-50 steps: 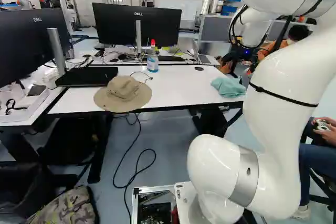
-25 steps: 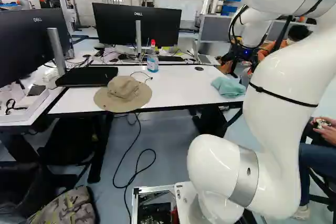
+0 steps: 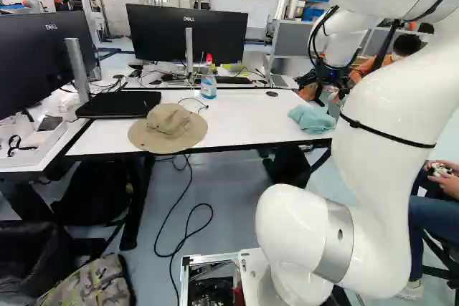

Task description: Clean the table with the green towel

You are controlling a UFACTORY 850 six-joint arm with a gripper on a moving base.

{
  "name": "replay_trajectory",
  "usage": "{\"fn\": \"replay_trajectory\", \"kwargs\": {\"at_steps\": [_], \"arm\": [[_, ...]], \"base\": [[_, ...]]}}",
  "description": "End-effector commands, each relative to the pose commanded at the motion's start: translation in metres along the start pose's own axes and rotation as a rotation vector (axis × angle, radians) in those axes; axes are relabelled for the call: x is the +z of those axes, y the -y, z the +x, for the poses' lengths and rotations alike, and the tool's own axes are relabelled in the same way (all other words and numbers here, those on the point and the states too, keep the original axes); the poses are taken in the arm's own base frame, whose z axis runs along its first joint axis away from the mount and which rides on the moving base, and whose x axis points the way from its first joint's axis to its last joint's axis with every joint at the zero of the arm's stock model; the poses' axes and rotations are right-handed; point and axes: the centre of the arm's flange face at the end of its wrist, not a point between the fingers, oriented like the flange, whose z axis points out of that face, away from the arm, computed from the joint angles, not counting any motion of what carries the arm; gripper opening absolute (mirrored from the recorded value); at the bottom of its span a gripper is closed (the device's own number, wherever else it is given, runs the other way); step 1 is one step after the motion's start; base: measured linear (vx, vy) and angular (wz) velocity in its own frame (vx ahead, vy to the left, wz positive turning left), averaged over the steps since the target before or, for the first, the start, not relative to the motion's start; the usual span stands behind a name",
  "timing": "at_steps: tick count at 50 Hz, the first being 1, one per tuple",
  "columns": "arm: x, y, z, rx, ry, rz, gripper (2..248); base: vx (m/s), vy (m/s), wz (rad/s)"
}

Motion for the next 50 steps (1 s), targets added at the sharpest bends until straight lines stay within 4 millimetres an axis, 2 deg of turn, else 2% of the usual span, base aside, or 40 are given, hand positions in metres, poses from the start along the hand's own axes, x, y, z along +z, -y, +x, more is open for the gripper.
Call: {"fn": "replay_trajectory", "kwargs": {"at_steps": [26,50], "arm": [[0.005,0.034,-0.035,-0.053,-0.08,0.037,247],[0.008,0.073,-0.088,-0.121,-0.19,0.094,247]], "base": [[0.0,0.0,0.0],[0.0,0.0,0.0]]}}
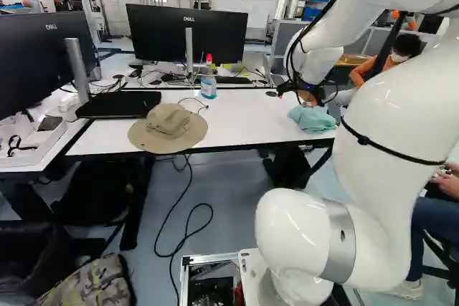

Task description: Clean the table with the green towel

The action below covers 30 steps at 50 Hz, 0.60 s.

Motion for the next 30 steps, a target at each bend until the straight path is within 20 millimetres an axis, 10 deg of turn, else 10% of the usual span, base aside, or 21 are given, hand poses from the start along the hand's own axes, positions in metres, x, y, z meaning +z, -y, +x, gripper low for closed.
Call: {"fn": "replay_trajectory", "kwargs": {"at_steps": [30], "arm": [[-0.018,0.059,-0.091,-0.097,-0.181,0.109,247]], "base": [[0.0,0.0,0.0]]}}
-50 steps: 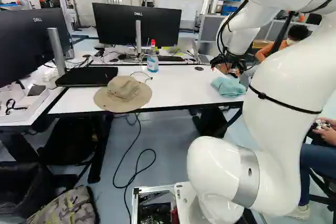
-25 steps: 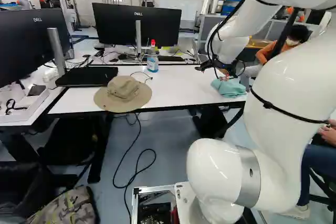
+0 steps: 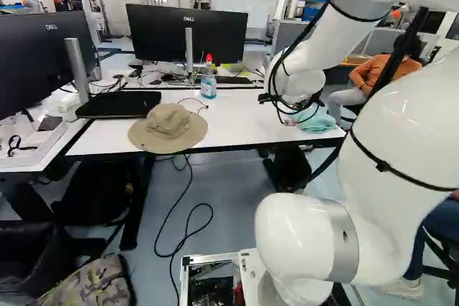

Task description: Clean the table with the green towel

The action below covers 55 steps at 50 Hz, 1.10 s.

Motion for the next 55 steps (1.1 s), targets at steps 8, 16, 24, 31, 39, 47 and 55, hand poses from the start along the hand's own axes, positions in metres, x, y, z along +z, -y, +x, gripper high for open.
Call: {"fn": "replay_trajectory", "kwargs": {"at_steps": [8,16,24,31,39,47,55], "arm": [[-0.01,0.014,-0.022,-0.021,-0.045,0.03,247],[-0.019,0.026,-0.043,-0.039,-0.087,0.058,247],[-0.029,0.035,-0.062,-0.054,-0.125,0.085,247],[-0.036,0.042,-0.077,-0.066,-0.154,0.106,247],[-0.045,0.048,-0.093,-0.077,-0.185,0.129,247],[-0.053,0.053,-0.107,-0.086,-0.212,0.149,247],[-0.06,0.056,-0.119,-0.094,-0.235,0.166,247]], "base": [[0.0,0.0,0.0],[0.0,0.0,0.0],[0.0,0.0,0.0],[0.0,0.0,0.0],[0.0,0.0,0.0],[0.0,0.0,0.0],[0.0,0.0,0.0]]}}
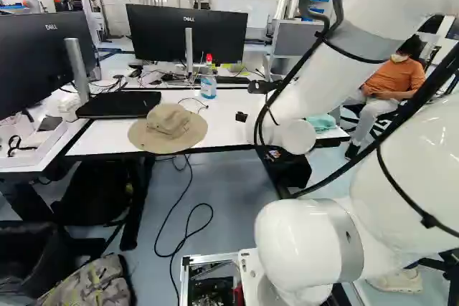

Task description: Clean the table with the green towel

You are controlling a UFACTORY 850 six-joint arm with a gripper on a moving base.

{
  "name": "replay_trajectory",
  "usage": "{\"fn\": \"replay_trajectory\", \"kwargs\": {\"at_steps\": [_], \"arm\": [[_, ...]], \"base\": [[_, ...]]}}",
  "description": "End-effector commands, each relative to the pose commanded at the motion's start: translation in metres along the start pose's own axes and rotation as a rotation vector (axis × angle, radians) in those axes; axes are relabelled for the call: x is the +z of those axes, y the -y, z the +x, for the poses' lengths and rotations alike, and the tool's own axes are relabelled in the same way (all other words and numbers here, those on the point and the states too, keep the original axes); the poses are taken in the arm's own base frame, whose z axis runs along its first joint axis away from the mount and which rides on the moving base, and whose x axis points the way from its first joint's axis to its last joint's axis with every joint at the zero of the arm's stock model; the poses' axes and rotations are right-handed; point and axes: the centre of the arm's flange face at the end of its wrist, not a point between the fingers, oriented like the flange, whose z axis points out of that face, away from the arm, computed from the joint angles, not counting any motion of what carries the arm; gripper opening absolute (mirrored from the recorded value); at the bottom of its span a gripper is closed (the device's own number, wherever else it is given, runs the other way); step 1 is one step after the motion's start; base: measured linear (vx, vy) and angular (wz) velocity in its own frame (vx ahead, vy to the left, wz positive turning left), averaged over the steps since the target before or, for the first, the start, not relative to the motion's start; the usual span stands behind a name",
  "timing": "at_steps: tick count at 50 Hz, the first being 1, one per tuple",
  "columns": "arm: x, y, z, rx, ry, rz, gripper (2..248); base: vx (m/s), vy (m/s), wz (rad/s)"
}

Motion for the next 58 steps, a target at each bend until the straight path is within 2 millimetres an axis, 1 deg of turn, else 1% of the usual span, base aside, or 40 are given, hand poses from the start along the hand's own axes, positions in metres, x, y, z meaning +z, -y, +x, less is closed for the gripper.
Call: {"fn": "replay_trajectory", "kwargs": {"at_steps": [14,27,58], "arm": [[-0.012,0.007,-0.013,-0.009,-0.031,0.023,247],[-0.019,0.011,-0.021,-0.014,-0.049,0.037,247],[-0.023,0.013,-0.025,-0.017,-0.058,0.044,247]], "base": [[0.0,0.0,0.0],[0.0,0.0,0.0],[0.0,0.0,0.0]]}}
